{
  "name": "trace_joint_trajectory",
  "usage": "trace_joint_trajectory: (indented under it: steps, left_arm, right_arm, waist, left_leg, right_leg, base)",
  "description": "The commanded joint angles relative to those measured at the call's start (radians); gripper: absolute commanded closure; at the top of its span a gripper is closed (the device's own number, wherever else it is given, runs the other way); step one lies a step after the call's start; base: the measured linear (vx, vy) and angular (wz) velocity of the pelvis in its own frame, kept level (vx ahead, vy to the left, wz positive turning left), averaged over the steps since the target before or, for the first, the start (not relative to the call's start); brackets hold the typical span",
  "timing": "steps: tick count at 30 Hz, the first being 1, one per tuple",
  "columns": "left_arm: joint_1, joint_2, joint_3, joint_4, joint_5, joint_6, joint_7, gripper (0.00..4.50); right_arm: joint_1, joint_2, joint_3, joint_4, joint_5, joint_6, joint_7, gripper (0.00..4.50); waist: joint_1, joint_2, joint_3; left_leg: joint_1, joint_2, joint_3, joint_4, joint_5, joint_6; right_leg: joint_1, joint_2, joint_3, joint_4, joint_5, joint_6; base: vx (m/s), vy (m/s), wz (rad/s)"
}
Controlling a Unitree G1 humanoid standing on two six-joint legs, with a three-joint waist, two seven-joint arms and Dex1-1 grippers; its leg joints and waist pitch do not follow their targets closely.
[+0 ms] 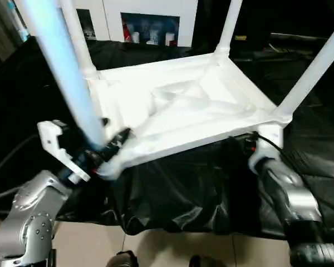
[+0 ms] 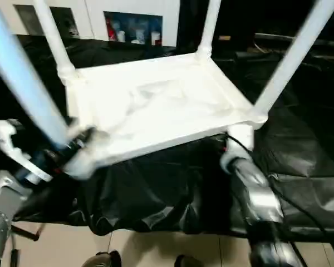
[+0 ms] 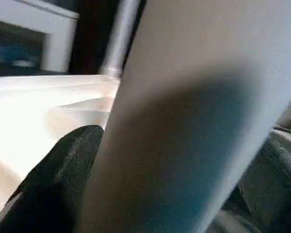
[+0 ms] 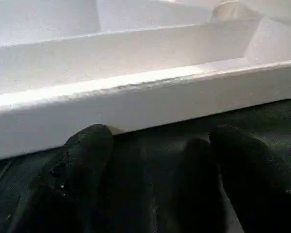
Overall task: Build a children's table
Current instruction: Rotate table base
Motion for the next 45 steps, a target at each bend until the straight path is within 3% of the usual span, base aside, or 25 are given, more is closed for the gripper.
trace_joint_trajectory:
  steps: [1, 2, 3, 4, 5, 6, 8, 10, 11, 12, 13, 16, 18, 19, 21, 22, 23, 25, 27, 32, 34, 38, 39, 42, 45]
  left_arm:
    - [-0.03, 0.011, -0.04, -0.019, -0.029, 0.027, -0.048, 0.05]
    - [-0.048, 0.021, -0.058, -0.005, -0.04, 0.042, -0.074, 0.05]
    - [-0.049, 0.026, -0.067, -0.004, -0.043, 0.048, -0.084, 0.05]
    - [-0.045, 0.03, -0.073, -0.006, -0.046, 0.052, -0.093, 0.05]
    - [-0.039, 0.035, -0.082, -0.016, -0.044, 0.054, -0.098, 0.05]
    - [-0.034, 0.037, -0.09, -0.032, -0.05, 0.063, -0.102, 0.05]
    - [-0.024, 0.03, -0.116, -0.076, -0.074, 0.081, -0.107, 0.05]
    - [-0.019, 0.033, -0.12, -0.081, -0.077, 0.081, -0.113, 0.05]
    - [-0.011, 0.028, -0.139, -0.08, -0.067, 0.074, -0.117, 0.05]
    - [-0.008, 0.017, -0.159, -0.076, -0.056, 0.069, -0.116, 0.05]
    - [-0.019, -0.008, -0.181, -0.061, -0.049, 0.066, -0.107, 0.05]
    - [-0.062, -0.05, -0.22, -0.016, -0.035, 0.051, -0.103, 0.05]
    - [-0.099, -0.081, -0.241, 0.019, -0.017, 0.033, -0.092, 0.05]
    - [-0.104, -0.085, -0.243, 0.024, -0.015, 0.031, -0.09, 0.05]
    - [-0.142, -0.115, -0.264, 0.059, -0.001, 0.028, -0.079, 0.05]
    - [-0.142, -0.115, -0.264, 0.059, -0.001, 0.028, -0.079, 0.05]
    - [-0.163, -0.132, -0.279, 0.074, 0.0, 0.03, -0.082, 0.05]
    - [-0.215, -0.167, -0.318, 0.122, 0.023, 0.016, -0.091, 0.05]
    - [-0.237, -0.184, -0.336, 0.143, 0.034, 0.009, -0.099, 0.05]
    - [-0.291, -0.238, -0.381, 0.176, 0.041, -0.002, -0.11, 0.05]
    - [-0.311, -0.264, -0.405, 0.197, 0.054, -0.016, -0.109, 0.05]
    - [-0.327, -0.306, -0.426, 0.224, 0.07, -0.035, -0.099, 0.05]
    - [-0.329, -0.31, -0.429, 0.231, 0.077, -0.04, -0.099, 0.05]
    - [-0.333, -0.317, -0.434, 0.253, 0.097, -0.056, -0.092, 0.05]
    - [-0.341, -0.303, -0.429, 0.29, 0.145, -0.088, -0.064, 0.05]
  right_arm:
    - [-0.046, -0.009, 0.009, 0.05, -0.016, -0.026, 0.004, 0.8]
    - [-0.086, -0.003, 0.019, 0.109, -0.023, -0.048, 0.012, 0.8]
    - [-0.097, 0.004, 0.02, 0.128, -0.022, -0.054, 0.014, 0.8]
    - [-0.102, 0.013, 0.019, 0.14, -0.02, -0.058, 0.012, 0.8]
    - [-0.109, 0.025, 0.021, 0.157, -0.022, -0.063, 0.015, 0.8]
    - [-0.115, 0.038, 0.03, 0.171, -0.029, -0.069, 0.019, 0.8]
    - [-0.154, 0.08, 0.054, 0.227, -0.04, -0.101, 0.04, 0.8]
    - [-0.168, 0.094, 0.058, 0.247, -0.042, -0.11, 0.04, 0.8]
    - [-0.178, 0.106, 0.061, 0.273, -0.047, -0.121, 0.041, 0.8]
    - [-0.188, 0.115, 0.065, 0.293, -0.052, -0.13, 0.046, 0.8]
    - [-0.204, 0.129, 0.069, 0.313, -0.051, -0.141, 0.061, 0.8]
    - [-0.234, 0.146, 0.076, 0.358, -0.056, -0.173, 0.076, 0.8]
    - [-0.242, 0.155, 0.08, 0.378, -0.063, -0.184, 0.081, 0.8]
    - [-0.244, 0.157, 0.079, 0.383, -0.064, -0.187, 0.082, 0.8]
    - [-0.259, 0.167, 0.072, 0.42, -0.071, -0.214, 0.092, 0.8]
    - [-0.259, 0.167, 0.072, 0.42, -0.071, -0.214, 0.092, 0.8]
    - [-0.26, 0.167, 0.075, 0.428, -0.073, -0.224, 0.101, 0.8]
    - [-0.261, 0.168, 0.076, 0.449, -0.074, -0.244, 0.114, 0.8]
    - [-0.263, 0.173, 0.071, 0.464, -0.069, -0.26, 0.132, 0.8]
    - [-0.258, 0.195, 0.076, 0.471, -0.06, -0.283, 0.179, 0.8]
    - [-0.264, 0.206, 0.077, 0.483, -0.064, -0.293, 0.187, 0.8]
    - [-0.277, 0.215, 0.078, 0.506, -0.069, -0.312, 0.209, 0.8]
    - [-0.28, 0.215, 0.078, 0.511, -0.072, -0.315, 0.211, 0.8]
    - [-0.286, 0.216, 0.076, 0.521, -0.078, -0.32, 0.217, 0.8]
    - [-0.29, 0.217, 0.076, 0.528, -0.084, -0.328, 0.215, 0.8]
  waist:
    - [-0.007, 0.006, -0.072]
    - [-0.011, -0.011, -0.06]
    - [-0.011, -0.023, -0.069]
    - [-0.008, -0.02, -0.078]
    - [-0.009, -0.017, -0.072]
    - [-0.01, -0.021, -0.089]
    - [-0.017, -0.039, -0.091]
    - [-0.023, -0.032, -0.091]
    - [-0.023, -0.019, -0.096]
    - [-0.029, -0.017, -0.102]
    - [-0.03, -0.019, -0.093]
    - [-0.03, -0.02, -0.097]
    - [-0.026, -0.006, -0.098]
    - [-0.03, -0.012, -0.099]
    - [-0.027, 0.009, -0.097]
    - [-0.031, -0.002, -0.098]
    - [-0.029, 0.007, -0.097]
    - [-0.023, 0.013, -0.098]
    - [-0.021, 0.017, -0.099]
    - [-0.026, 0.014, -0.104]
    - [-0.026, 0.006, -0.108]
    - [-0.027, 0.004, -0.109]
    - [-0.029, -0.003, -0.11]
    - [-0.028, -0.005, -0.11]
    - [-0.027, 0.0, -0.108]
  left_leg:
    - [0.032, 0.023, -0.006, -0.058, -0.137, 0.024]
    - [0.028, 0.023, -0.004, -0.06, -0.156, 0.032]
    - [0.03, 0.022, -0.005, -0.056, -0.162, 0.037]
    - [0.033, 0.024, -0.006, -0.054, -0.166, 0.037]
    - [0.031, 0.027, -0.005, -0.055, -0.171, 0.033]
    - [0.029, 0.031, -0.009, -0.052, -0.15, 0.016]
    - [0.027, 0.032, -0.003, -0.049, -0.145, 0.012]
    - [0.031, 0.032, -0.004, -0.049, -0.162, 0.005]
    - [0.034, 0.032, -0.006, -0.049, -0.169, -0.002]
    - [0.032, 0.031, -0.009, -0.048, -0.194, -0.019]
    - [0.033, 0.032, -0.007, -0.049, -0.223, -0.027]
    - [0.037, 0.032, -0.008, -0.048, -0.26, -0.036]
    - [0.039, 0.031, -0.01, -0.048, -0.278, -0.044]
    - [0.036, 0.032, -0.009, -0.049, -0.281, -0.043]
    - [0.037, 0.03, -0.014, -0.049, -0.302, -0.049]
    - [0.034, 0.029, -0.013, -0.048, -0.303, -0.046]
    - [0.031, 0.029, -0.014, -0.049, -0.298, -0.044]
    - [0.038, 0.027, -0.012, -0.044, -0.3, -0.032]
    - [0.034, 0.028, -0.014, -0.045, -0.297, -0.029]
    - [0.025, 0.029, -0.017, -0.044, -0.266, -0.012]
    - [0.026, 0.029, -0.015, -0.041, -0.253, -0.004]
    - [0.022, 0.03, -0.015, -0.04, -0.227, 0.017]
    - [0.022, 0.03, -0.015, -0.039, -0.226, 0.023]
    - [0.026, 0.032, -0.013, -0.038, -0.228, 0.031]
    - [0.029, 0.033, -0.013, -0.038, -0.238, 0.034]
  right_leg:
    - [0.041, -0.027, 0.031, -0.045, -0.007, -0.234]
    - [0.039, -0.028, 0.034, -0.049, -0.036, -0.228]
    - [0.044, -0.036, 0.036, -0.045, -0.089, -0.224]
    - [0.046, -0.038, 0.036, -0.047, -0.114, -0.22]
    - [0.041, -0.04, 0.038, -0.049, -0.131, -0.217]
    - [0.05, -0.038, 0.035, -0.04, -0.125, -0.214]
    - [0.045, -0.034, 0.036, -0.039, -0.098, -0.218]
    - [0.043, -0.032, 0.036, -0.039, -0.111, -0.216]
    - [0.044, -0.031, 0.036, -0.037, -0.112, -0.217]
    - [0.049, -0.031, 0.033, -0.036, -0.126, -0.216]
    - [0.041, -0.031, 0.035, -0.043, -0.145, -0.212]
    - [0.04, -0.03, 0.035, -0.046, -0.185, -0.213]
    - [0.038, -0.032, 0.034, -0.047, -0.197, -0.209]
    - [0.039, -0.031, 0.034, -0.05, -0.197, -0.207]
    - [0.039, -0.033, 0.032, -0.049, -0.204, -0.213]
    - [0.042, -0.032, 0.031, -0.051, -0.202, -0.217]
    - [0.044, -0.033, 0.031, -0.05, -0.197, -0.221]
    - [0.04, -0.033, 0.031, -0.054, -0.198, -0.231]
    - [0.043, -0.034, 0.028, -0.054, -0.205, -0.234]
    - [0.053, -0.037, 0.021, -0.05, -0.161, -0.255]
    - [0.055, -0.037, 0.02, -0.05, -0.153, -0.262]
    - [0.06, -0.039, 0.019, -0.046, -0.127, -0.277]
    - [0.061, -0.039, 0.019, -0.047, -0.126, -0.279]
    - [0.058, -0.039, 0.02, -0.048, -0.133, -0.285]
    - [0.055, -0.039, 0.02, -0.05, -0.149, -0.287]
  base:
    - [0.0, 0.0, 0.0]
    - [0.0, 0.0, 0.0]
    - [0.0, 0.0, 0.0]
    - [0.0, 0.0, 0.0]
    - [0.0, 0.0, 0.0]
    - [0.0, 0.0, 0.0]
    - [0.0, 0.0, 0.0]
    - [0.0, 0.0, 0.0]
    - [0.0, 0.0, 0.0]
    - [0.0, 0.0, 0.0]
    - [0.0, 0.0, 0.0]
    - [0.0, 0.0, 0.0]
    - [0.0, 0.0, 0.0]
    - [0.0, 0.0, 0.0]
    - [0.0, 0.0, 0.0]
    - [0.0, 0.0, 0.0]
    - [0.0, 0.0, 0.0]
    - [0.0, 0.0, 0.0]
    - [0.0, 0.0, 0.0]
    - [0.0, 0.0, 0.0]
    - [0.0, 0.0, 0.0]
    - [0.0, 0.0, 0.0]
    - [0.0, 0.0, 0.0]
    - [0.0, 0.0, 0.0]
    - [0.0, 0.0, 0.0]
